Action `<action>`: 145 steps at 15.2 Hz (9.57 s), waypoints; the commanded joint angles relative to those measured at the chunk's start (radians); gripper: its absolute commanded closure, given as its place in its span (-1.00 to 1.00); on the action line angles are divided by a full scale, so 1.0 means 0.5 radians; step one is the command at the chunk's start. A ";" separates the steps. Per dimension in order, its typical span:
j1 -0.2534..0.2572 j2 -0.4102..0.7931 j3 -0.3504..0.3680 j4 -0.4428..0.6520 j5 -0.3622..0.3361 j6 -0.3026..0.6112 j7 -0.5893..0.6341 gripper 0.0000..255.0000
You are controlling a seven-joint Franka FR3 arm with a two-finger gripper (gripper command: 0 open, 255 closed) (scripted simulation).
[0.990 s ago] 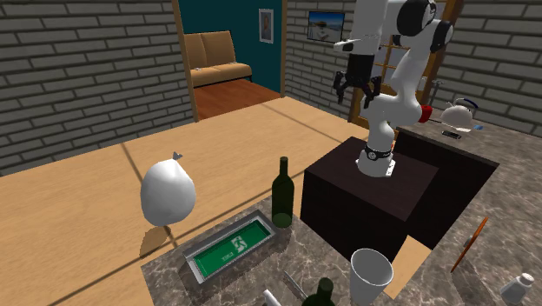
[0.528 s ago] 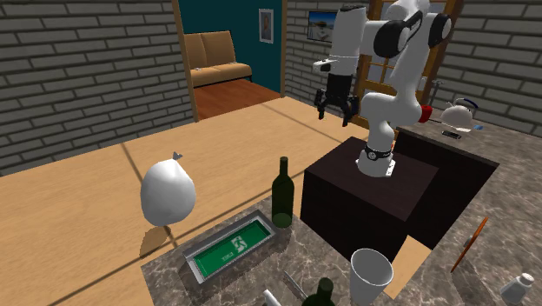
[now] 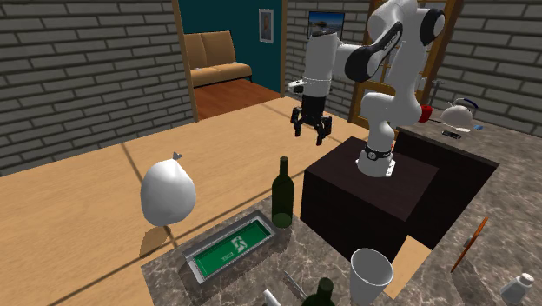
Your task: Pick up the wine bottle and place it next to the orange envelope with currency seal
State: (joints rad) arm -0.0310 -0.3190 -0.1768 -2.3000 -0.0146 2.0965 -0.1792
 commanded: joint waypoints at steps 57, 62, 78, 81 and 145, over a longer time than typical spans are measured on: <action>-0.024 0.466 -0.096 0.632 0.068 -0.146 -0.121 1.00; -0.024 0.452 -0.094 0.752 0.063 -0.279 -0.114 1.00; -0.022 0.484 -0.094 1.218 0.068 -0.715 -0.107 1.00; -0.023 0.504 -0.096 1.323 0.072 -0.800 -0.108 1.00; 0.800 0.552 0.953 1.559 -0.100 -1.030 1.763 1.00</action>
State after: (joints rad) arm 0.3582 -0.0645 0.2858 -1.5357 -0.0572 1.5773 0.6763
